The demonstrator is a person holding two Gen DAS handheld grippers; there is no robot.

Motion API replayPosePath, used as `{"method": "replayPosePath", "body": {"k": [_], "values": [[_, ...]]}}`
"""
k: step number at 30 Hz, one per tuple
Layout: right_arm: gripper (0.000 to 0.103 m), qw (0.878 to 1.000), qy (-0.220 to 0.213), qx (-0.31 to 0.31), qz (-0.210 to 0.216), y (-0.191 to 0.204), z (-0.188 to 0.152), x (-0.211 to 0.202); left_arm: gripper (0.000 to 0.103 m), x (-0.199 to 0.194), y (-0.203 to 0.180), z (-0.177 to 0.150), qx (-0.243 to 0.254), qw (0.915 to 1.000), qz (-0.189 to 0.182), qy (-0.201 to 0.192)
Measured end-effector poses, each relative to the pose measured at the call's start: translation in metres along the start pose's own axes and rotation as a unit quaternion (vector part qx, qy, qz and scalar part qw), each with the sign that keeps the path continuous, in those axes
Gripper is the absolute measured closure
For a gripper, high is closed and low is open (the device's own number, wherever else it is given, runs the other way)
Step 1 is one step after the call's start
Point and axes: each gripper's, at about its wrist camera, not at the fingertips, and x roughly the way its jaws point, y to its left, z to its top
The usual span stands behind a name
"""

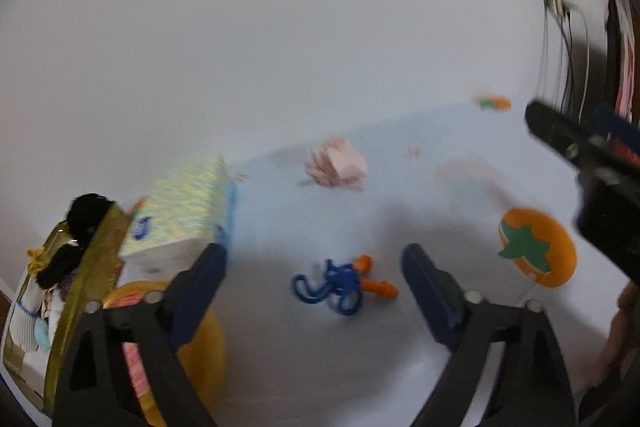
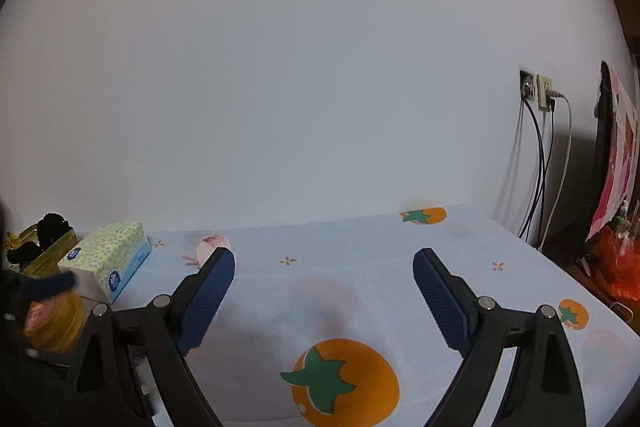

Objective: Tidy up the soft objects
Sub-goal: 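Withdraw both tools from the tray toward the blue toy and pink cloth, then grasp the blue-orange toy with the left tool while the right tool grasps the pink cloth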

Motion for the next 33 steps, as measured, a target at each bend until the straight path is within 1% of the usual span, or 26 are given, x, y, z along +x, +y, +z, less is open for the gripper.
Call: {"method": "replayPosePath", "body": {"k": [1, 2, 3, 5, 6, 7, 10, 11, 12, 13, 14, 17, 18, 19, 20, 23, 26, 30, 33], "values": [[0.01, 1.0, 0.003, 0.001, 0.002, -0.001, 0.0, 0.002, 0.016, 0.009, -0.003, 0.002, 0.003, 0.9998, -0.001, 0.02], [0.01, 1.0, 0.007, 0.002, 0.005, -0.001, 0.0, 0.003, 0.02, 0.018, -0.005, 0.003, 0.004, 0.9991, -0.002, 0.041], [0.01, 1.0, 0.009, 0.002, 0.007, -0.002, 0.001, 0.004, 0.028, 0.026, -0.006, 0.003, 0.003, 0.9983, -0.004, 0.059], [0.01, 1.0, 0.012, 0.002, 0.009, -0.004, 0.001, 0.006, 0.038, 0.038, -0.004, 0.002, -0.006, 0.9959, -0.015, 0.089], [0.01, 1.0, 0.014, 0.003, 0.011, -0.004, 0.0, 0.007, 0.04, 0.043, -0.001, 0.002, -0.018, 0.9946, -0.028, 0.099], [0.01, 1.0, 0.017, 0.005, 0.012, -0.004, 0.0, 0.007, 0.041, 0.043, 0.001, 0.001, -0.027, 0.9941, -0.035, 0.099], [0.01, 0.999, 0.024, 0.015, 0.017, -0.006, 0.0, 0.01, 0.051, 0.046, 0.002, 0.0, -0.034, 0.9922, -0.058, 0.105], [0.01, 0.999, 0.028, 0.017, 0.018, -0.007, -0.001, 0.011, 0.063, 0.046, 0.002, -0.001, -0.035, 0.9912, -0.074, 0.104], [0.01, 0.999, 0.03, 0.019, 0.018, -0.007, -0.001, 0.012, 0.08, 0.046, 0.001, -0.002, -0.036, 0.9895, -0.094, 0.104], [0.01, 0.999, 0.032, 0.021, 0.018, -0.008, -0.001, 0.012, 0.087, 0.045, 0.0, -0.003, -0.036, 0.9873, -0.116, 0.102], [0.01, 0.999, 0.033, 0.023, 0.017, -0.008, -0.001, 0.013, 0.087, 0.045, 0.0, -0.003, -0.037, 0.9868, -0.121, 0.1], [0.01, 0.999, 0.035, 0.033, 0.014, -0.012, -0.002, 0.013, 0.089, 0.041, 0.008, -0.005, -0.061, 0.9847, -0.136, 0.09], [0.01, 0.999, 0.035, 0.035, 0.015, -0.013, -0.001, 0.013, 0.089, 0.039, 0.013, -0.005, -0.075, 0.9823, -0.151, 0.081], [0.01, 0.998, 0.037, 0.038, 0.015, -0.014, -0.001, 0.013, 0.089, 0.035, 0.021, -0.005, -0.089, 0.9791, -0.169, 0.068], [0.01, 0.998, 0.038, 0.04, 0.016, -0.014, -0.002, 0.014, 0.089, 0.028, 0.028, -0.007, -0.105, 0.9752, -0.189, 0.047], [0.01, 0.998, 0.041, 0.042, 0.017, -0.015, -0.002, 0.015, 0.089, 0.006, 0.042, -0.011, -0.127, 0.968, -0.216, -0.01], [0.01, 0.998, 0.043, 0.042, 0.02, -0.015, -0.002, 0.016, 0.089, -0.01, 0.044, -0.016, -0.122, 0.9665, -0.222, -0.04], [0.01, 0.997, 0.049, 0.043, 0.027, -0.015, -0.002, 0.018, 0.089, -0.035, 0.056, -0.019, -0.121, 0.9612, -0.234, -0.081], [0.01, 0.997, 0.055, 0.041, 0.035, -0.014, -0.002, 0.02, 0.089, -0.052, 0.064, -0.02, -0.11, 0.9614, -0.222, -0.118]]}}
